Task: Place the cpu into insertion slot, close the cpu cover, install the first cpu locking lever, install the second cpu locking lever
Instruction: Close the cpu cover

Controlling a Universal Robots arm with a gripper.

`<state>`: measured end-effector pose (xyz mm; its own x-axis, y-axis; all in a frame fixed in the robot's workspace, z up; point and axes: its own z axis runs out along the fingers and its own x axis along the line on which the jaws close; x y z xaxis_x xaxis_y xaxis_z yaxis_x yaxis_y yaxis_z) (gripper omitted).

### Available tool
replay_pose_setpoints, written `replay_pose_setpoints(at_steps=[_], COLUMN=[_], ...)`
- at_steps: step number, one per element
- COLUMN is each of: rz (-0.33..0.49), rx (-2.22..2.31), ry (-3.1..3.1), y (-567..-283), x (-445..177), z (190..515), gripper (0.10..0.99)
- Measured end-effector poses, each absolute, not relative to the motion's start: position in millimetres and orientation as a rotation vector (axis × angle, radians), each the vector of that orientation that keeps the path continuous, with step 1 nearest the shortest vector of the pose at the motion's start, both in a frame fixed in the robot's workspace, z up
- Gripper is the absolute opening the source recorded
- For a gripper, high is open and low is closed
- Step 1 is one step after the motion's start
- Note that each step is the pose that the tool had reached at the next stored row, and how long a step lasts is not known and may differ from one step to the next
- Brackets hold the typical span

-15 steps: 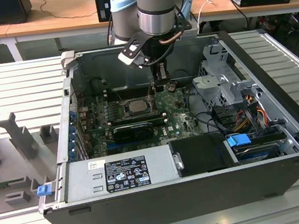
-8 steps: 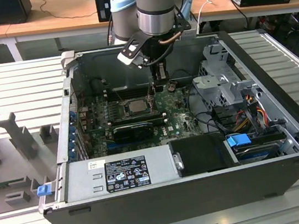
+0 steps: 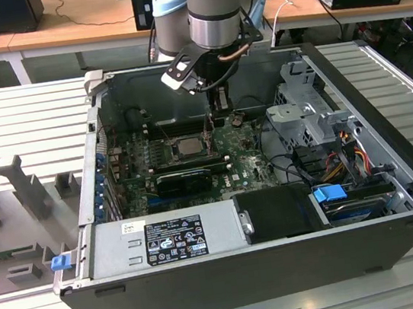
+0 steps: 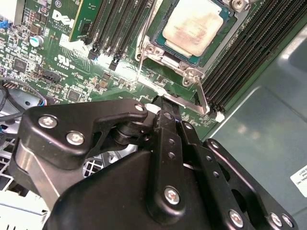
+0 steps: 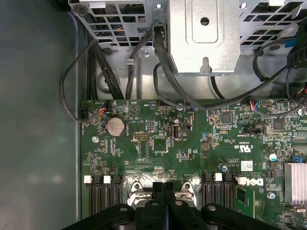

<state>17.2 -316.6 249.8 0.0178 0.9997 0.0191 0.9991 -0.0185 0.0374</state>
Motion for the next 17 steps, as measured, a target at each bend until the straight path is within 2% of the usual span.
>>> replay_pose_setpoints(at_steps=[17], rz=[0.062], rx=[2.232], ry=[2.191], y=[-316.6], x=[13.7], z=[249.8], gripper=[0.106])
